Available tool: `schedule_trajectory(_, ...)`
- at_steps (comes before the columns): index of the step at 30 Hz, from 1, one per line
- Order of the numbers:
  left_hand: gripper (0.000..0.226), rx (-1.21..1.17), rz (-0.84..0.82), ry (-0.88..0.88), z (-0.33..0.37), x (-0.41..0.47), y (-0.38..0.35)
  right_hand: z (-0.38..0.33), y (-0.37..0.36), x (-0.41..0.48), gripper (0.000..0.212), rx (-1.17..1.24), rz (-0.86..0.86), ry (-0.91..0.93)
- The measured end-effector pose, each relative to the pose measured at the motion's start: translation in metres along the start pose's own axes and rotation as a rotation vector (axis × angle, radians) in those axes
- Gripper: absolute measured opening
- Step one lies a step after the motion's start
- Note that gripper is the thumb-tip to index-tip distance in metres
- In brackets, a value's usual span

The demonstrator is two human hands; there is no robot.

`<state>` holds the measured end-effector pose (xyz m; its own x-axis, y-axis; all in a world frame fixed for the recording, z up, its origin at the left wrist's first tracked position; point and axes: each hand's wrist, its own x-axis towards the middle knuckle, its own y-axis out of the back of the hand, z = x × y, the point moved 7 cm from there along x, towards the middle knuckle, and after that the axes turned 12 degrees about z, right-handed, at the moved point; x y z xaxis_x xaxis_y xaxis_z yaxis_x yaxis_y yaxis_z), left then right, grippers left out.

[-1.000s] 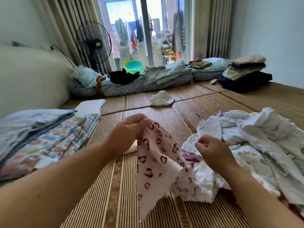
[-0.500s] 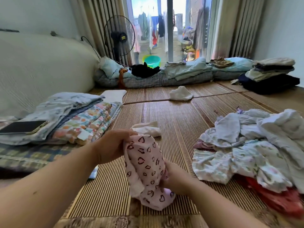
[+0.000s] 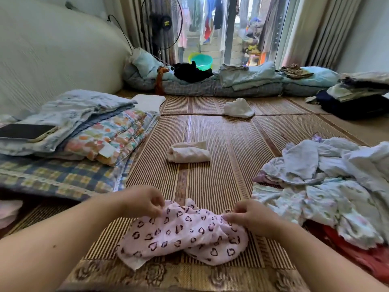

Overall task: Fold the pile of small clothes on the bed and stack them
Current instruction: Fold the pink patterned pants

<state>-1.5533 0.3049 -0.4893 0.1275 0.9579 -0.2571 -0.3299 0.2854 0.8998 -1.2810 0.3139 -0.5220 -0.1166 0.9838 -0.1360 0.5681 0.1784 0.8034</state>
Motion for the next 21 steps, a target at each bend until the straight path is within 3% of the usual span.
schedule_trajectory(2, 0.034, -0.13, 0.14, 0.0, 0.013, 0.018, -0.002, -0.006, -0.009, 0.005, 0.043, -0.042, 0.02, -0.019)
schedule_trajectory(4, 0.057, -0.133, 0.148, -0.007, 0.029, 0.031, -0.018, -0.013, -0.025, 0.009, 0.054, -0.192, 0.009, -0.012)
schedule_trajectory(7, 0.079, -0.056, 0.028, -0.054, 0.052, 0.041, -0.049, -0.021, -0.032, 0.015, 0.028, -0.189, 0.062, -0.025)
schedule_trajectory(13, 0.022, 0.039, -0.056, -0.155, 0.077, 0.032, -0.03, -0.041, 0.014, 0.006, 0.015, 0.262, -0.042, -0.019)
schedule_trajectory(15, 0.022, -0.094, -0.045, -0.167, 0.085, 0.022, -0.008, -0.056, 0.044, 0.001, 0.018, 0.372, -0.047, 0.061)
schedule_trajectory(18, 0.042, -0.373, -0.025, -0.239, 0.108, 0.0, 0.028, -0.085, 0.088, -0.006, 0.021, 0.398, 0.004, 0.195)
schedule_trajectory(21, 0.023, -0.529, 0.031, -0.346, 0.144, -0.024, 0.057, -0.12, 0.126, -0.021, 0.015, 0.397, 0.067, 0.312)
